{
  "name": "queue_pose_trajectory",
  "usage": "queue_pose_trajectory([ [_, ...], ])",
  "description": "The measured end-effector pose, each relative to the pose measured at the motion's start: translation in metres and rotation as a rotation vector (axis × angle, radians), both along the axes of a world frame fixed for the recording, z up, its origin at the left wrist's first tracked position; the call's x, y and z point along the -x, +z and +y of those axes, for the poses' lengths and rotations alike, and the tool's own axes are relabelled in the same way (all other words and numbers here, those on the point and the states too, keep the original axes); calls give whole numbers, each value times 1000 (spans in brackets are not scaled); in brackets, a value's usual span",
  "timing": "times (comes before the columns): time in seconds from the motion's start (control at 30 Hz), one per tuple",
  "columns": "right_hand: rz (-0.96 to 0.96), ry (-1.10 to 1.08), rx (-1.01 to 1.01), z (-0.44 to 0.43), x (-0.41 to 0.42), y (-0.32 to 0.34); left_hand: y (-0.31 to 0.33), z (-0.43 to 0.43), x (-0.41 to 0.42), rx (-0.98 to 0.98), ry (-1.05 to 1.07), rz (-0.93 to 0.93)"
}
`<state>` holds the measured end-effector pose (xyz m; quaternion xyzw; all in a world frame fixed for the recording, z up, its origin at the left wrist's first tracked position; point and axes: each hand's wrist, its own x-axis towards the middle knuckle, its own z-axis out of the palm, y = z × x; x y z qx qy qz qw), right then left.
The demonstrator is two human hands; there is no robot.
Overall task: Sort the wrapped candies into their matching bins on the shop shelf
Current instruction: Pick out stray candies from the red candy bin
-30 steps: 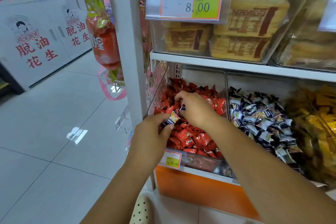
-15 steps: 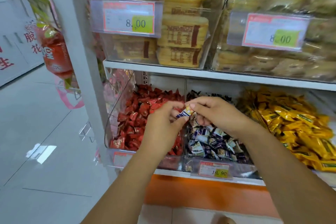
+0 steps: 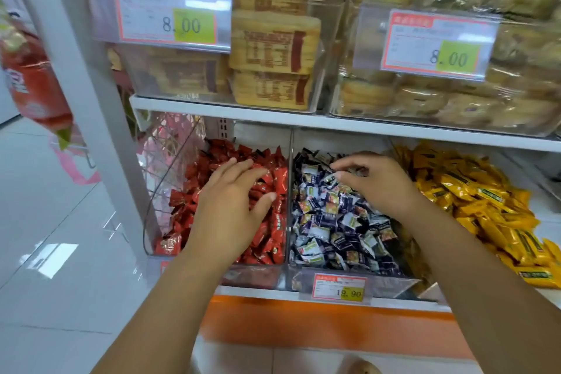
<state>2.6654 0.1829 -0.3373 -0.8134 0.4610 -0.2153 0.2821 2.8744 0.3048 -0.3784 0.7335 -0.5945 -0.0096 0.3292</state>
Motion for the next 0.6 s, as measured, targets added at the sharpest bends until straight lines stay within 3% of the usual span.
queue_pose_trajectory([
  [0.07, -38, 27, 69, 5, -11, -1, -8, 9, -11, -124, -6, -54],
  [0.2, 121, 257, 255, 14, -59, -6, -24, 29, -34, -332, 10, -111],
  [0.3, 476, 388, 309, -5, -105, -12, -34, 34, -47, -359, 33, -149],
  [0.4, 793, 357, 322, -35, -142, -14, -38, 36, -47, -334, 43, -159],
  [0.6, 746, 303, 354, -89, -182, -24, -38, 37, -51, -322, 37, -134],
])
